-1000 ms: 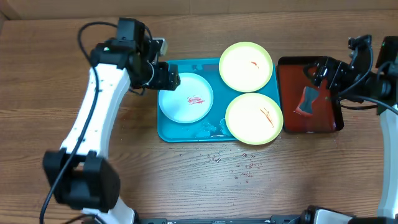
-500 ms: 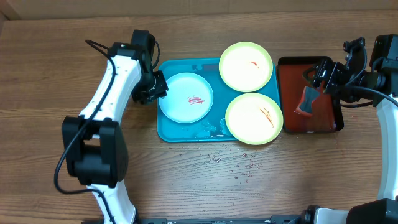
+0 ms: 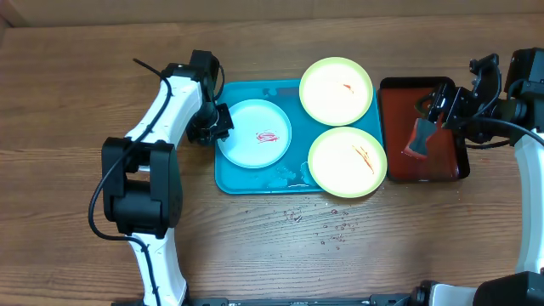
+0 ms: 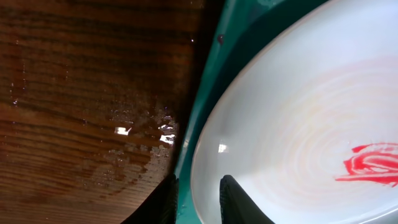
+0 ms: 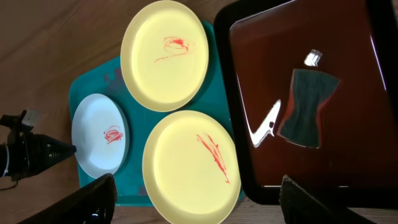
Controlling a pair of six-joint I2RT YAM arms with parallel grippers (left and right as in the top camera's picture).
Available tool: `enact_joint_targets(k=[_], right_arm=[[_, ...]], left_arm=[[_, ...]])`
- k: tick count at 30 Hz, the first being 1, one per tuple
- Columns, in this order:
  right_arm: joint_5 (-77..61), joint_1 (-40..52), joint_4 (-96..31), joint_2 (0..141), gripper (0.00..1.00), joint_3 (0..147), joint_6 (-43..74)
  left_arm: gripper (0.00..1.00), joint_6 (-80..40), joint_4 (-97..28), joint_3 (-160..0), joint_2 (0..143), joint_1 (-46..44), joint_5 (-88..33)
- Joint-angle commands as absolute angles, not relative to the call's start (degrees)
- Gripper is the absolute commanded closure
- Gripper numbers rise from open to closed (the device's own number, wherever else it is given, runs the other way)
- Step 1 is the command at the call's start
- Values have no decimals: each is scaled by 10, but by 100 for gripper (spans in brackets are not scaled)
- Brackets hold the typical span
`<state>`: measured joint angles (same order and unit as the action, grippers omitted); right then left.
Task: Clean dirty plates on tray and stack at the side
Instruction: 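Grip the white plate's left rim with the left gripper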
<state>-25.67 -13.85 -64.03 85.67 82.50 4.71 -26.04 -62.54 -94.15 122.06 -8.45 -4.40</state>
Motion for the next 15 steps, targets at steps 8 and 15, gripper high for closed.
enact_joint_targets(k=[8, 15], right_arm=[[-251, -138, -640, 853, 14, 840, 47], [-251, -138, -643, 853, 14, 840, 46]], left_arm=[[75, -209, -621, -949, 1225, -102, -39], [75, -201, -627, -939, 1225, -104, -27]])
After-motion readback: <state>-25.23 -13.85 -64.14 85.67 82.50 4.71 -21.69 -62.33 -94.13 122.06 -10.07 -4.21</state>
